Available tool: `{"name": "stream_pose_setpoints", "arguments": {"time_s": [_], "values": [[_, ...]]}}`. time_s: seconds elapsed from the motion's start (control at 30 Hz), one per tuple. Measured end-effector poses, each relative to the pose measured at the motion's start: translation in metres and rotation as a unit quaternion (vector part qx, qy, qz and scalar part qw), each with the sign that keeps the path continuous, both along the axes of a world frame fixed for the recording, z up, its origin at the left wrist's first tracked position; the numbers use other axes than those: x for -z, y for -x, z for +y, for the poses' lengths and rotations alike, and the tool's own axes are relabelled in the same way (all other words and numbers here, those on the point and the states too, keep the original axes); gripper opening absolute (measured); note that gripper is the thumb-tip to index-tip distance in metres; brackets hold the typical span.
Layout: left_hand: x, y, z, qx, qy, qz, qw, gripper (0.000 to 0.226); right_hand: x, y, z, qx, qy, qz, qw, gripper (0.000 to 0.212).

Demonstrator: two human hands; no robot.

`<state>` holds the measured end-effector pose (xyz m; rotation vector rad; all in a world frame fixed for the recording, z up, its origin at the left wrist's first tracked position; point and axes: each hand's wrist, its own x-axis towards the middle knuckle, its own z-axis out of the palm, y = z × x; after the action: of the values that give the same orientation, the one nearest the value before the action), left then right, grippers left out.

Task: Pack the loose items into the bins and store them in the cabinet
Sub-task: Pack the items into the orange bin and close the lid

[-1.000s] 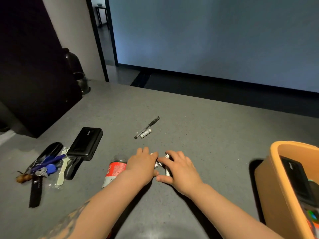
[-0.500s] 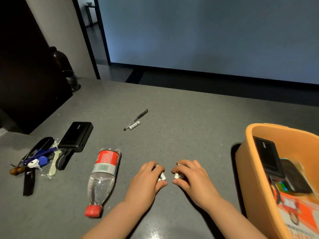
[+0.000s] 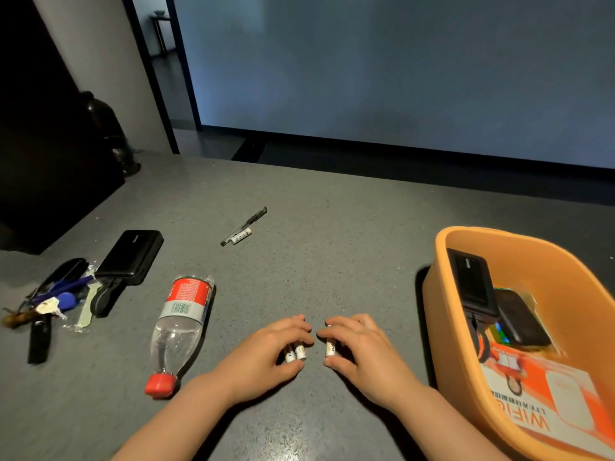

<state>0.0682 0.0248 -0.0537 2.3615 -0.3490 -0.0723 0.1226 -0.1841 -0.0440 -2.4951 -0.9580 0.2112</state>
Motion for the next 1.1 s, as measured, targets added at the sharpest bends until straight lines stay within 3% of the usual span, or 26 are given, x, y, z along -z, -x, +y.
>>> {"name": "stream_pose_setpoints", "arguments": {"time_s": [0.17,0.27,0.67,0.9,1.1], "values": [[-0.002,0.011,-0.007,-0.161,-0.131,-0.045,0.977,0.075,-0.001,-0.003,-0.005,0.045,-0.009,0.043,0.998,0.081],[0.001,0.015,-0.015,-0.214,-0.091,-0.014,0.972,0.086,-0.003,-0.004,-0.002,0.039,0.006,0.045,0.998,0.086],[-0.005,0.0,-0.016,-0.168,-0.079,0.026,0.982,0.065,-0.005,-0.008,0.021,0.015,0.025,0.076,0.997,0.08],[-0.011,0.004,-0.001,-0.165,-0.097,0.041,0.981,0.063,-0.007,-0.005,0.036,0.022,0.027,0.077,0.996,0.081],[-0.016,0.005,0.008,-0.17,-0.107,0.045,0.979,0.063,-0.006,-0.002,0.051,0.026,0.006,0.08,0.996,0.068]]}}
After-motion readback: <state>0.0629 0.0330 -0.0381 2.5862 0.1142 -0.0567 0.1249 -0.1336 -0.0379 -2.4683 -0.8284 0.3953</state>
